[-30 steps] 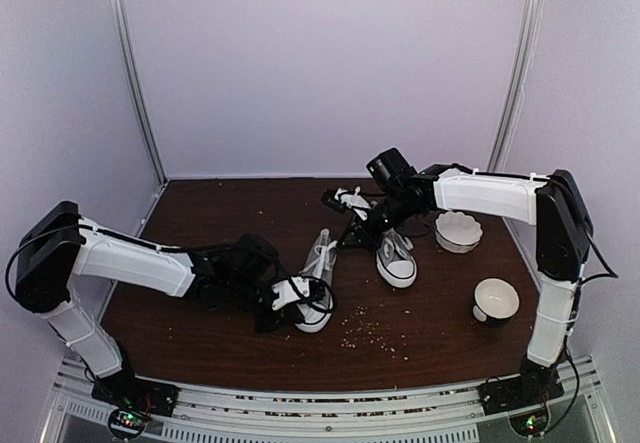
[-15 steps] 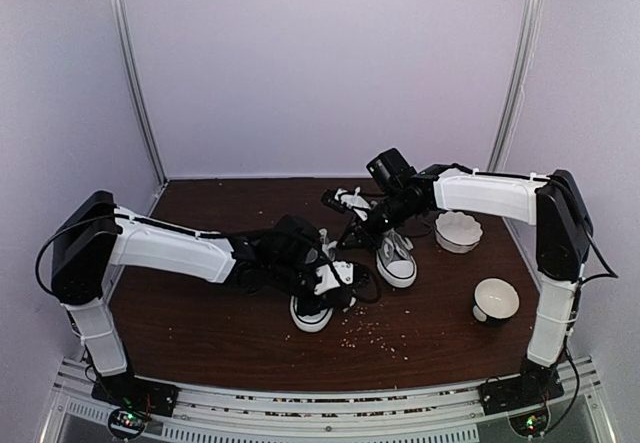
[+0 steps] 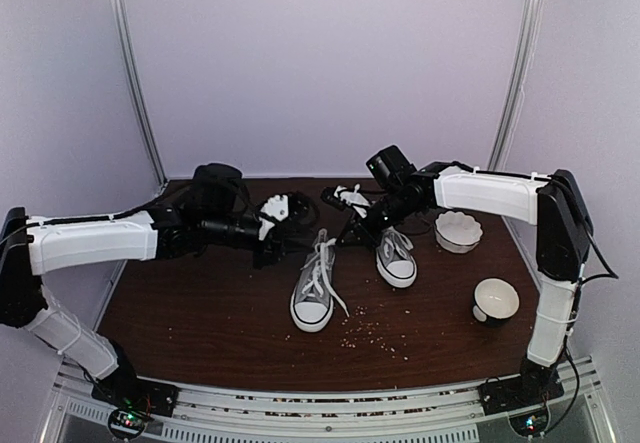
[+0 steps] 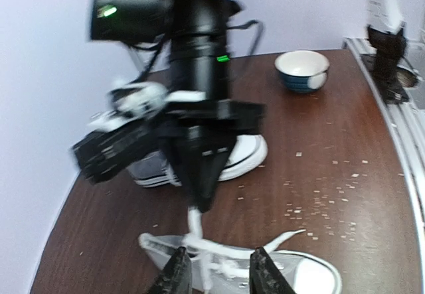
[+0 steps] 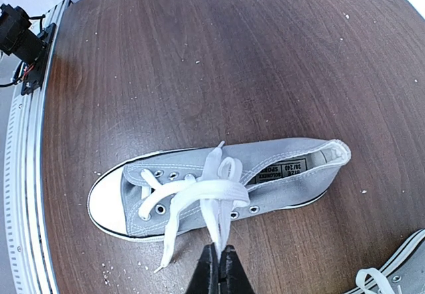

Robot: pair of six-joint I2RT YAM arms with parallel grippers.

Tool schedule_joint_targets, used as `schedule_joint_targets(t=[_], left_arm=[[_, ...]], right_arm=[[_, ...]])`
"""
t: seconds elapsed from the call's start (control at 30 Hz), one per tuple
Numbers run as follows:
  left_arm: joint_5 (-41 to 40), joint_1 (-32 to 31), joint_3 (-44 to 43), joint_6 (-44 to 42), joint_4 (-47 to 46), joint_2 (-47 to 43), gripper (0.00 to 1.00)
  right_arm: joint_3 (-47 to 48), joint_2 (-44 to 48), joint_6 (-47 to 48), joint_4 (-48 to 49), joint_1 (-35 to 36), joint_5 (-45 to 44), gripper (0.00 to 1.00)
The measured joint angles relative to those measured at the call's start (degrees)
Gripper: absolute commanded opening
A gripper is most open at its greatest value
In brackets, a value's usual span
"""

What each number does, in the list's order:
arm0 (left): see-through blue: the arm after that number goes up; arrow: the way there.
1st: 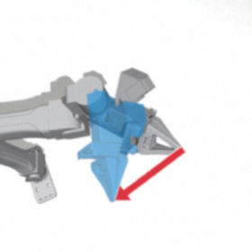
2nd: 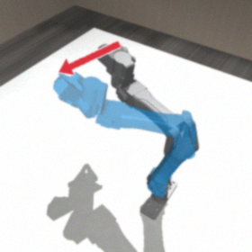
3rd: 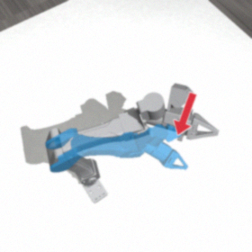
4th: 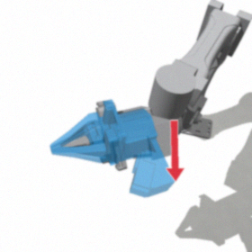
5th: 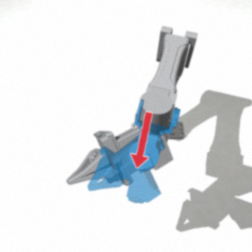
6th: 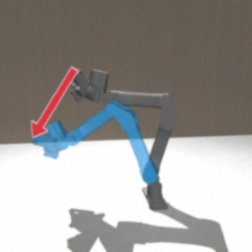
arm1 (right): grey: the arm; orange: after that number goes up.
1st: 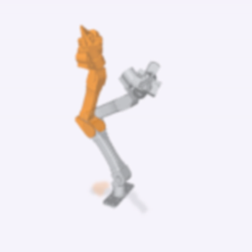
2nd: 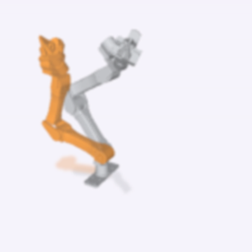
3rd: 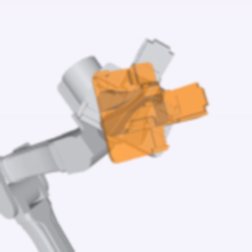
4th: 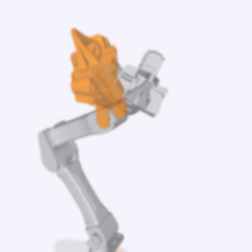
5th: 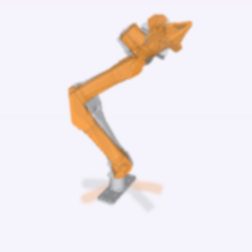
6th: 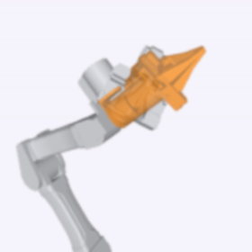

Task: Tie the shoes
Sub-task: Wrap the half-tied shoelace around a loop with the shoelace, then pass from the right arm to the left

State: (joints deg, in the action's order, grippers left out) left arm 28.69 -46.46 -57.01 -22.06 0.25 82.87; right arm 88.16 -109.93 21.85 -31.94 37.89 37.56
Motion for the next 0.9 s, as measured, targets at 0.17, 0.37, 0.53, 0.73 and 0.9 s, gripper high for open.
schedule_joint_targets(t=[0.17,0.37,0.53,0.73,0.9], left_arm=[[-3.39,4.33,-3.13,4.81,-4.17,8.5,0.43],[-3.06,3.63,-4.9,8.17,-5.01,17.35,0.38],[-1.7,3.61,-8.09,10.1,-6.4,20.37,0.35],[-1.33,3.61,-9.73,10.38,-7.15,21.9,0.22],[-0.83,3.54,-9.9,9.14,-6.82,23.8,0.12]], right_arm=[[0.04,0.0,-0.02,-0.02,0.07,0.11,0.0],[0.04,0.0,-0.02,-0.02,0.13,0.13,0.0],[0.04,0.0,-0.02,0.0,0.37,0.15,0.0],[0.09,0.0,-0.17,-0.02,0.39,0.15,0.0],[0.13,-0.02,-0.9,-0.17,0.24,0.09,0.0]])
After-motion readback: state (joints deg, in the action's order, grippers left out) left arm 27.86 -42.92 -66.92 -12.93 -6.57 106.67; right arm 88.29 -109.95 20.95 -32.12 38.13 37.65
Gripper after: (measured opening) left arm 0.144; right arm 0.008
